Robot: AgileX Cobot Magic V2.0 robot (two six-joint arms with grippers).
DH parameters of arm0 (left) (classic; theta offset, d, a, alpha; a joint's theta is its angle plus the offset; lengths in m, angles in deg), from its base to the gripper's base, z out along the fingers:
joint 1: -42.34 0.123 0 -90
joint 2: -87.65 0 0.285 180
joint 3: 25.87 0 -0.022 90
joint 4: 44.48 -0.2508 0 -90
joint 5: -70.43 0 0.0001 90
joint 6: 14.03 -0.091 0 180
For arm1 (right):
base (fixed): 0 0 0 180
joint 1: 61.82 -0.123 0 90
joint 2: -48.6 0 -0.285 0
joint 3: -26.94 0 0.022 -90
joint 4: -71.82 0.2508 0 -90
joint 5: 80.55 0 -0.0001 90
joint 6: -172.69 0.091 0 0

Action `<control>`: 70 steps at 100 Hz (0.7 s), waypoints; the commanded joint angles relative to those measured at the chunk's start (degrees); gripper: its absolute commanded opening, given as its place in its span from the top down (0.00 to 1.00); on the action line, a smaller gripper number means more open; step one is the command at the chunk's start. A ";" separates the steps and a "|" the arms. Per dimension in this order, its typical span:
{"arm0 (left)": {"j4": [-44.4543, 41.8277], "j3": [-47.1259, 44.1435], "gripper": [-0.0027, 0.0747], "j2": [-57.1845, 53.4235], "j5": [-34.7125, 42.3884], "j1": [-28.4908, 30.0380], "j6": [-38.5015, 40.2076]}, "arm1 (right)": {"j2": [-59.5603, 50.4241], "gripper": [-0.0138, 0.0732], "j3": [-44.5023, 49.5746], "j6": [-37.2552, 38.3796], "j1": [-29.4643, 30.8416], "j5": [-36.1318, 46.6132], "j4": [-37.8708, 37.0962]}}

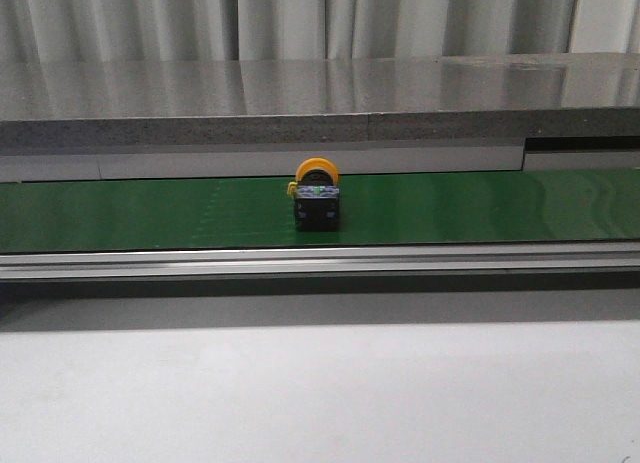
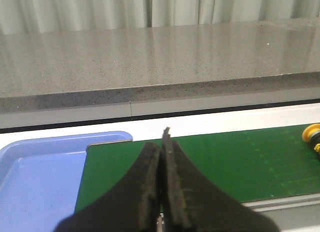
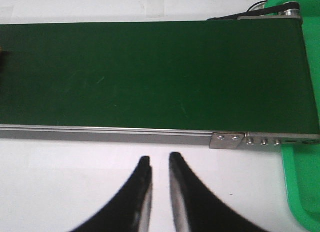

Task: Move button from left to right
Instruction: 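Raise the left gripper while the belt carries the button toward the right arm, then lower the right gripper over the button and close on its body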

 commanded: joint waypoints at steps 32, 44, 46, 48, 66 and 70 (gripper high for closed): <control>0.77 1.50 0.99 0.26 4.67 -0.68 0.12 | -0.17 0.14 -2.08 -0.17 0.45 5.04 3.33; 0.77 1.50 0.99 0.26 4.67 -0.68 0.12 | 0.74 0.14 -2.87 -0.43 0.04 4.99 6.38; 0.77 1.50 0.99 0.26 4.67 -0.68 0.12 | 1.17 0.14 -3.07 -0.99 -0.12 4.99 6.38; 0.77 1.50 0.99 0.26 4.67 -0.68 0.12 | 1.61 0.14 -3.45 -0.99 -0.41 4.86 6.38; 0.77 1.50 0.99 0.26 4.67 -0.68 0.12 | 6.99 0.14 -8.69 -2.44 -4.20 4.63 6.38; 0.77 1.50 0.99 0.26 4.67 -0.68 0.12 | 8.59 0.14 -10.03 -2.44 -5.23 4.59 6.32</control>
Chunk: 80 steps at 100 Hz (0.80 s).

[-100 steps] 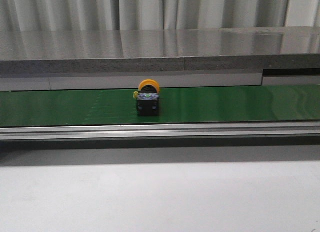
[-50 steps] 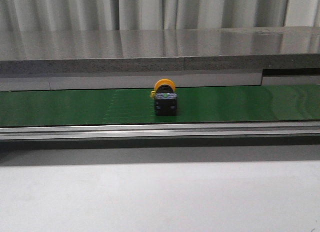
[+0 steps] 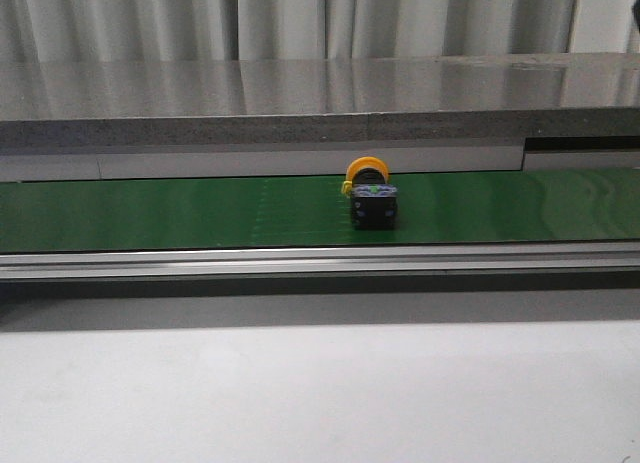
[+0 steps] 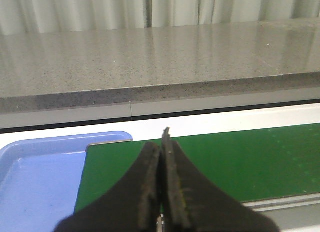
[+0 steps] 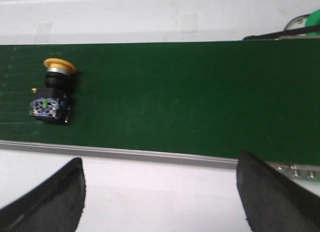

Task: Move button from left to right
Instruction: 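Lower the right gripper over the button and close on its body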

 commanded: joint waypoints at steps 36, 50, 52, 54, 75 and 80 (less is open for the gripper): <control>0.77 1.50 0.99 0.26 4.67 -0.68 0.16 | 17.86 0.14 -14.36 -0.93 -8.85 3.06 -3.04; 0.77 1.50 0.99 0.26 4.67 -0.68 0.16 | 23.17 0.14 -17.19 -0.93 -10.64 2.75 -4.66; 0.77 1.50 0.99 0.26 4.67 -0.68 0.16 | 23.84 0.14 -17.53 -0.93 -10.85 2.84 -4.98; 0.77 1.50 0.99 0.26 4.67 -0.68 0.16 | 24.54 0.14 -17.82 -0.93 -11.12 2.84 -5.26; 0.77 1.50 0.99 0.26 4.67 -0.68 0.16 | 30.08 0.14 -20.42 -0.93 -12.62 3.37 -7.29; 0.77 1.50 0.99 0.26 4.67 -0.68 0.16 | 30.95 0.14 -20.82 -0.93 -12.84 3.71 -7.29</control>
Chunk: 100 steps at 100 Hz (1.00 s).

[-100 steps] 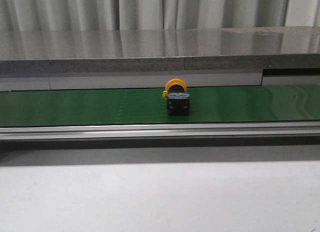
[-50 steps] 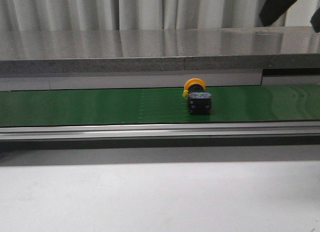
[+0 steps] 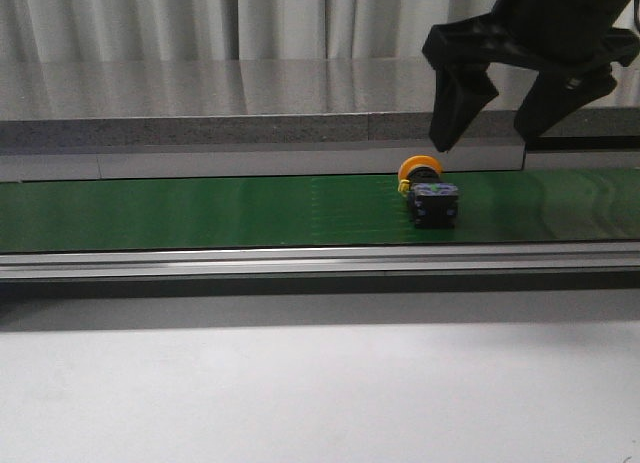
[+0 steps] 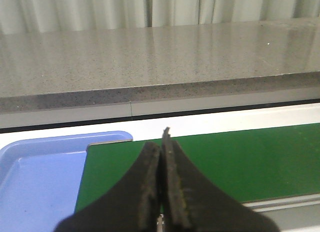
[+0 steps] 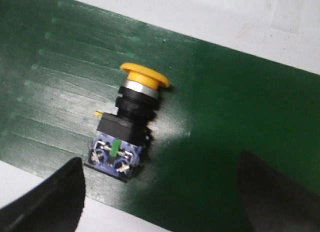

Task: Move button from left to right
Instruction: 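Lower the right gripper over the button and close on its body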

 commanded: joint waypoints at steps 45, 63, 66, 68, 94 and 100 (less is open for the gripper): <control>0.77 1.50 0.99 0.26 4.67 -0.68 0.16 | 5.64 0.14 -2.87 -0.67 -0.35 3.61 -3.68; 0.77 1.50 0.99 0.26 4.67 -0.68 0.16 | 6.86 0.39 -2.87 -0.67 -0.35 2.24 -3.68; 0.77 1.50 0.99 0.26 4.67 -0.68 0.16 | 6.79 0.46 -2.87 -0.67 -0.35 2.07 -3.68; 0.77 1.50 0.99 0.26 4.67 -0.68 0.16 | 6.64 0.51 -2.87 -0.67 -0.35 2.01 -3.68; 0.77 1.50 0.99 0.26 4.67 -0.68 0.16 | 5.12 0.77 -5.22 -0.67 0.28 -3.58 -8.63; 0.77 1.50 0.99 0.26 4.67 -0.68 0.16 | 4.23 0.77 -6.36 -0.67 1.15 -4.78 -10.14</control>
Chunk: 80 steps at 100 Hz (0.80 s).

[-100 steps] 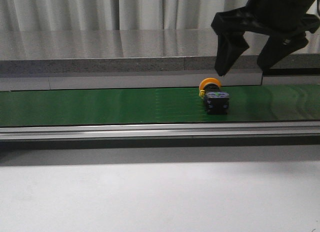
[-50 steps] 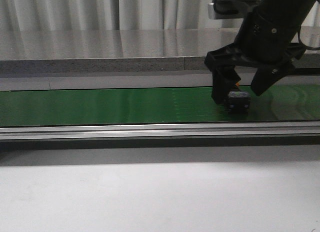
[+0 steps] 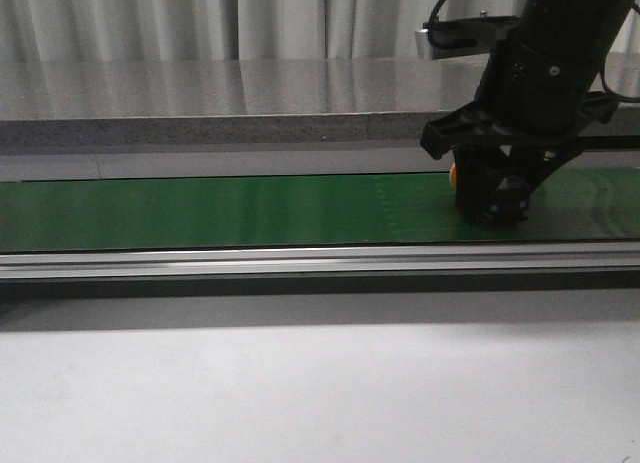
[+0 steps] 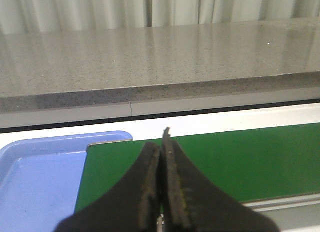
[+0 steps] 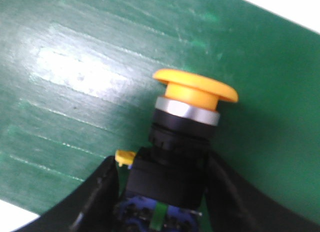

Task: Move button from left to right
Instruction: 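Lower the right gripper over the button and close on its body, then lift the button off the belt and carry it over the green tray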

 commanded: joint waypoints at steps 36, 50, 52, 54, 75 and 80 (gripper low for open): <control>0.77 1.50 0.99 0.26 4.67 -0.68 0.16 | -9.53 0.77 -5.45 -7.67 15.24 -1.47 -3.75; 0.77 1.50 0.99 0.26 4.67 -0.68 0.16 | -9.49 0.77 -5.45 -11.56 22.65 -0.84 -2.32; 0.77 1.50 0.99 0.26 4.67 -0.68 0.16 | -9.49 0.77 -5.45 -12.41 23.74 -0.66 -1.89; 0.77 1.50 0.99 0.26 4.67 -0.68 0.16 | -9.42 0.77 -5.45 -13.45 24.77 -0.46 -1.39; 0.77 1.50 0.99 0.26 4.67 -0.68 0.16 | -8.63 0.77 -5.45 -25.81 34.45 2.55 2.21; 0.77 1.50 0.99 0.26 4.67 -0.68 0.16 | -7.88 0.77 -5.45 -27.92 36.38 2.21 3.01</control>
